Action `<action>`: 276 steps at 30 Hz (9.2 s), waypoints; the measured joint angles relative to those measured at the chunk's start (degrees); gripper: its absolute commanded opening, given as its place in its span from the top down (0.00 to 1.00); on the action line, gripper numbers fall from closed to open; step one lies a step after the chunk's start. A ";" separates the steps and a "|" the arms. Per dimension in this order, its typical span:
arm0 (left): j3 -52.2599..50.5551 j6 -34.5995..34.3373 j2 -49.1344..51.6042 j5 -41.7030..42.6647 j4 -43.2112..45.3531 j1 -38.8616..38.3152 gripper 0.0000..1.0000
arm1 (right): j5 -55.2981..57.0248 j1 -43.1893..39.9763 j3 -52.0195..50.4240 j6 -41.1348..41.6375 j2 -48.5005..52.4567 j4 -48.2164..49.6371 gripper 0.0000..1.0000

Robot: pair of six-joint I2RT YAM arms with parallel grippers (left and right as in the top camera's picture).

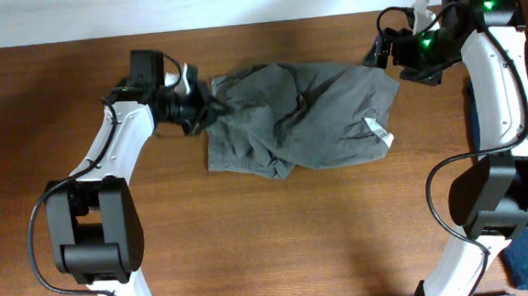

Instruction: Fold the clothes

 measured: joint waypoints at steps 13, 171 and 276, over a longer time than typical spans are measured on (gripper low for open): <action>25.22 16.87 0.72 -14.03 -8.41 -0.61 0.95 | 1.75 -0.02 0.00 0.02 0.00 -0.57 0.01; 25.57 5.95 7.28 -39.34 -19.12 12.81 0.01 | 50.64 60.48 -33.86 -15.76 -2.34 7.82 0.00; 25.59 35.60 17.66 -28.81 -17.03 -13.18 0.01 | 29.40 22.29 -14.05 -18.27 -6.14 7.41 0.01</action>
